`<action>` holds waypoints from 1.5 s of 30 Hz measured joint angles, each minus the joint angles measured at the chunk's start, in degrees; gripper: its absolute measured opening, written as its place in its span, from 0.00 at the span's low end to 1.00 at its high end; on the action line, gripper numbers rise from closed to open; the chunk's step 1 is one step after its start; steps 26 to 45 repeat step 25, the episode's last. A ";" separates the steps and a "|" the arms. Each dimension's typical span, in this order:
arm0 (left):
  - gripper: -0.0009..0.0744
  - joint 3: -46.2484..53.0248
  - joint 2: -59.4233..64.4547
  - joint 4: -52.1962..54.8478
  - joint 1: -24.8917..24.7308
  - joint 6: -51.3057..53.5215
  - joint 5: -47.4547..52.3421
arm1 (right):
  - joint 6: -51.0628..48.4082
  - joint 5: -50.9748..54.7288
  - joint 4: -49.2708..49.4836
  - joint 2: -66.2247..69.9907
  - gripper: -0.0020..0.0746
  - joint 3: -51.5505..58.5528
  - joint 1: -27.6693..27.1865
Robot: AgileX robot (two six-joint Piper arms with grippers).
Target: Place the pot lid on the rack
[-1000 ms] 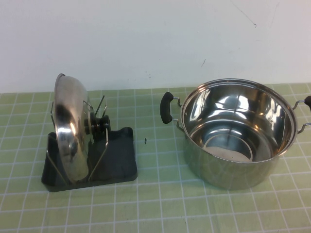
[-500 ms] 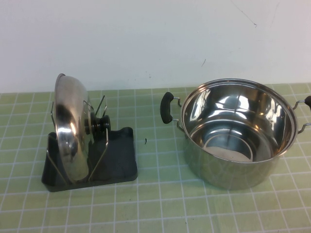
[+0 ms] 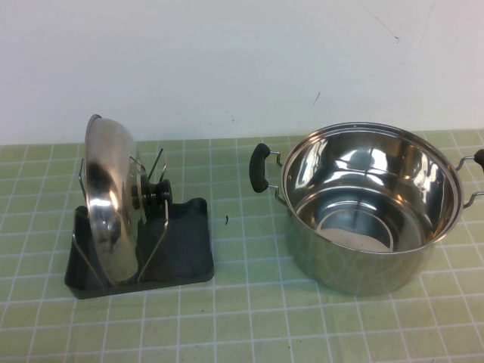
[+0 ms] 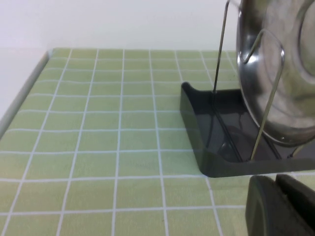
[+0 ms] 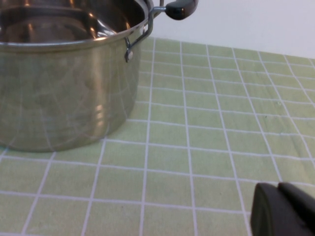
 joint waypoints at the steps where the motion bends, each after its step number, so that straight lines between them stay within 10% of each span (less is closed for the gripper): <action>1: 0.01 0.00 0.00 0.00 0.23 0.20 0.37 | 0.00 0.00 0.00 0.00 0.02 0.00 0.00; 45: 0.01 -0.11 0.00 -0.13 0.35 1.50 2.36 | 0.00 0.00 -0.10 0.00 0.02 0.00 0.00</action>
